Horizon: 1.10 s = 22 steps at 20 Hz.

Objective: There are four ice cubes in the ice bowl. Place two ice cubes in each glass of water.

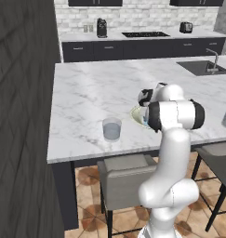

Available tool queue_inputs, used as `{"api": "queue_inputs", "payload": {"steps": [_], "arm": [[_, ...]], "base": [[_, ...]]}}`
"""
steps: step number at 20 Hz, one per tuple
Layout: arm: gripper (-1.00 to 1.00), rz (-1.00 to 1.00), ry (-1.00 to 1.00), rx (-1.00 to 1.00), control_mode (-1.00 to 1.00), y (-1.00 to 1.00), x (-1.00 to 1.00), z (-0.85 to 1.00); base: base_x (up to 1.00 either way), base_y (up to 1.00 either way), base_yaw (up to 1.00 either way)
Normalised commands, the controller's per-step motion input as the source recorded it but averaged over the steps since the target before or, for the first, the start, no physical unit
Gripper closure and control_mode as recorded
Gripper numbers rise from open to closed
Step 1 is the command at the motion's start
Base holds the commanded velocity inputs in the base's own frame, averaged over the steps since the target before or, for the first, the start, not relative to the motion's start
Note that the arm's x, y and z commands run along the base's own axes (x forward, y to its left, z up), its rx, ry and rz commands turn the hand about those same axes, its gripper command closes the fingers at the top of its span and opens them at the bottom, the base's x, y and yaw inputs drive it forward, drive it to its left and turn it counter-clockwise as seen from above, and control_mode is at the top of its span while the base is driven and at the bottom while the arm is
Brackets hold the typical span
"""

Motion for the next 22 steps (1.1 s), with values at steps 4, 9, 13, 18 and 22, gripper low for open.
{"api": "queue_inputs", "payload": {"steps": [4, 9, 13, 18, 22], "arm": [[-1.00, 0.00, 0.00, 0.00, -1.00, -0.16, 0.29, -0.16], [-1.00, 0.00, 0.00, 0.00, -1.00, -0.04, 0.34, -0.18], [-1.00, 0.00, 0.00, 0.00, -1.00, 0.00, 0.43, -0.17], [-1.00, 0.00, 0.00, 0.00, -1.00, 0.00, 0.30, -0.25], [1.00, 0.00, 0.00, 0.00, -1.00, 0.00, 0.05, -0.15]], "base": [[0.00, 0.00, 0.00], [0.00, 0.00, 0.00], [0.00, 0.00, 0.00], [0.00, 0.00, 0.00], [0.00, 0.00, 0.00]]}}
